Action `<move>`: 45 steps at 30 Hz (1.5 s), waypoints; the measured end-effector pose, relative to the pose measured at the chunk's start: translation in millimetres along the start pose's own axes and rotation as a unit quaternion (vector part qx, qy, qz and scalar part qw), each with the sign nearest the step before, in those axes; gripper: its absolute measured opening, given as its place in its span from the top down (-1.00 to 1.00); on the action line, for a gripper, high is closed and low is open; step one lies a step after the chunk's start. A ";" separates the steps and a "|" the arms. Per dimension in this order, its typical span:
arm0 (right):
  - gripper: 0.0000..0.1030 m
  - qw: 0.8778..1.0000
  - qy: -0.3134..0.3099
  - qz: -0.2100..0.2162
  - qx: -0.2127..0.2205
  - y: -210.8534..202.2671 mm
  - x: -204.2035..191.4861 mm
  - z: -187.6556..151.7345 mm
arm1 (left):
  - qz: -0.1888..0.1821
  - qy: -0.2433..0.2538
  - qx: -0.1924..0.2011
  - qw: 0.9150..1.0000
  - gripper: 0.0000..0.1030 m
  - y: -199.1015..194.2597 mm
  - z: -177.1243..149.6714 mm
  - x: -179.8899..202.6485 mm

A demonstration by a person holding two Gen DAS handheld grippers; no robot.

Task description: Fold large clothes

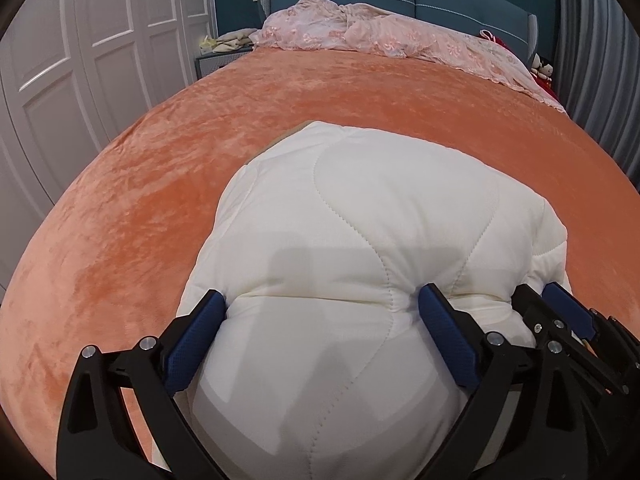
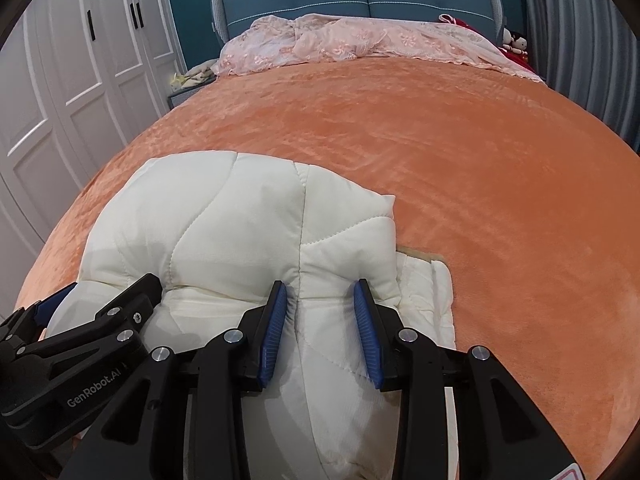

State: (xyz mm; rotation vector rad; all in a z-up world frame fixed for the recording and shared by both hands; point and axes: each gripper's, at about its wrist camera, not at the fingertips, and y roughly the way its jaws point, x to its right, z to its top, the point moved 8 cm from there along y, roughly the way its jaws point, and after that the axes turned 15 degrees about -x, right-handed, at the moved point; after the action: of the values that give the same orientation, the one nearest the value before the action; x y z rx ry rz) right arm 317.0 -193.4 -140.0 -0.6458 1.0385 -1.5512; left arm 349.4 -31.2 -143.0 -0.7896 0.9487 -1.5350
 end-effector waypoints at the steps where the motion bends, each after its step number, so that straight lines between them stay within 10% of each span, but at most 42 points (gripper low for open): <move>1: 0.35 1.000 0.000 0.000 0.002 -0.1 0.1 -0.3 | 0.000 -0.001 0.002 1.000 -0.84 0.0 -0.2 -0.2; 16: 0.35 1.000 0.000 -0.005 0.012 -0.1 -3.4 -0.9 | -0.007 -0.003 0.016 1.000 -0.85 0.8 -0.9 -1.5; 28: -0.05 0.985 0.074 0.124 -0.092 -64.0 28.3 -54.8 | -0.074 -0.027 -0.048 0.996 -0.61 -68.7 -56.8 -38.6; 36: 0.71 0.993 0.029 0.083 -0.079 -78.1 19.3 -77.6 | -0.078 -0.058 -0.082 0.992 -0.43 -73.6 -95.8 -57.3; 45: 0.76 0.996 0.001 -0.004 -0.087 -54.6 29.1 -95.7 | -0.057 -0.041 -0.088 0.994 -0.49 -61.4 -107.8 -45.3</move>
State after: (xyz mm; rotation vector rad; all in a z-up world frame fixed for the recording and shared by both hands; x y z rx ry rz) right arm 203.1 -194.6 -140.3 -0.7688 1.1825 -1.4794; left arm 234.7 33.9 -136.9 -1.0396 1.0022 -1.5178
